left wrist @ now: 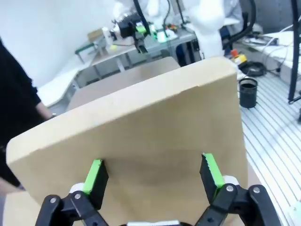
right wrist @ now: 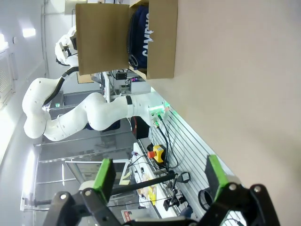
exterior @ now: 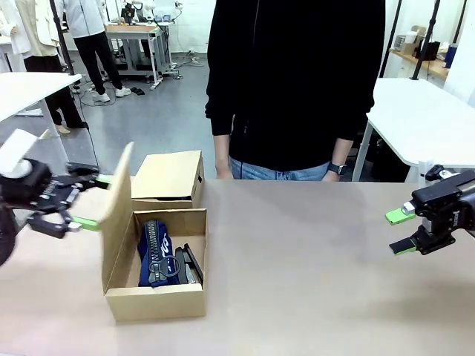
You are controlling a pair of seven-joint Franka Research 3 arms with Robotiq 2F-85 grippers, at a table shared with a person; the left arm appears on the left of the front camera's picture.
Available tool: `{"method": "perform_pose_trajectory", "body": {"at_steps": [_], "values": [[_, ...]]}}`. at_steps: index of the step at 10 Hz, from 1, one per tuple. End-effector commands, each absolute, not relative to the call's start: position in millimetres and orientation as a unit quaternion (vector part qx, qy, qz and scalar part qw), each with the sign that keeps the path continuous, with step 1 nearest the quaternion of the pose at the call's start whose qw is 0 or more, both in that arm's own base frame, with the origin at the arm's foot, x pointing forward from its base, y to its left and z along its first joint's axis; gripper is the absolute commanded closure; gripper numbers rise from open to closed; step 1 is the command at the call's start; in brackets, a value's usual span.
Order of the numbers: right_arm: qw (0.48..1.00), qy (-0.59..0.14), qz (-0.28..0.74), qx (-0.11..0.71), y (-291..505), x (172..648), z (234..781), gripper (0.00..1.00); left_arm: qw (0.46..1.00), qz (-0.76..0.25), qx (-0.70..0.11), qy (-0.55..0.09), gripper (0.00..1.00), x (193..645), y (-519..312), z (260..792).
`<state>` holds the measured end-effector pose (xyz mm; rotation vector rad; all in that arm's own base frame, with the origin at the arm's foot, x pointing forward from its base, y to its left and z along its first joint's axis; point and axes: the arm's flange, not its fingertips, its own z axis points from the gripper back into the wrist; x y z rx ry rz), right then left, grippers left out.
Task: Place items inside the box.
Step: Close the lid of the Mailer Box closest to the robot.
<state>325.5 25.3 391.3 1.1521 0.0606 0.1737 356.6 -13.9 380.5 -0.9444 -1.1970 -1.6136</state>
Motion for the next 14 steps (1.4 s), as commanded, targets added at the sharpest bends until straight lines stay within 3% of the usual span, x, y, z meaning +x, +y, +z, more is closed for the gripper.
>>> {"method": "perform_pose_trajectory", "body": {"at_steps": [1,5,10,12,14], "values": [[0.832,0.033,0.075,0.549,25,325,394,0.00,0.441,-0.669,-0.365,-0.475,0.00,363,-47,300],[0.832,0.033,0.075,0.549,25,325,394,0.00,0.491,-0.661,-0.335,-0.459,0.00,371,-74,262],[0.832,0.033,0.075,0.549,25,325,394,0.00,0.504,-0.662,-0.351,-0.430,0.00,366,-64,255],[0.832,0.033,0.075,0.549,25,325,394,0.00,0.506,-0.621,-0.393,-0.451,0.00,364,-33,296],[0.832,0.033,0.075,0.549,25,325,394,0.00,0.576,-0.503,-0.458,-0.454,0.00,353,25,345]]}}
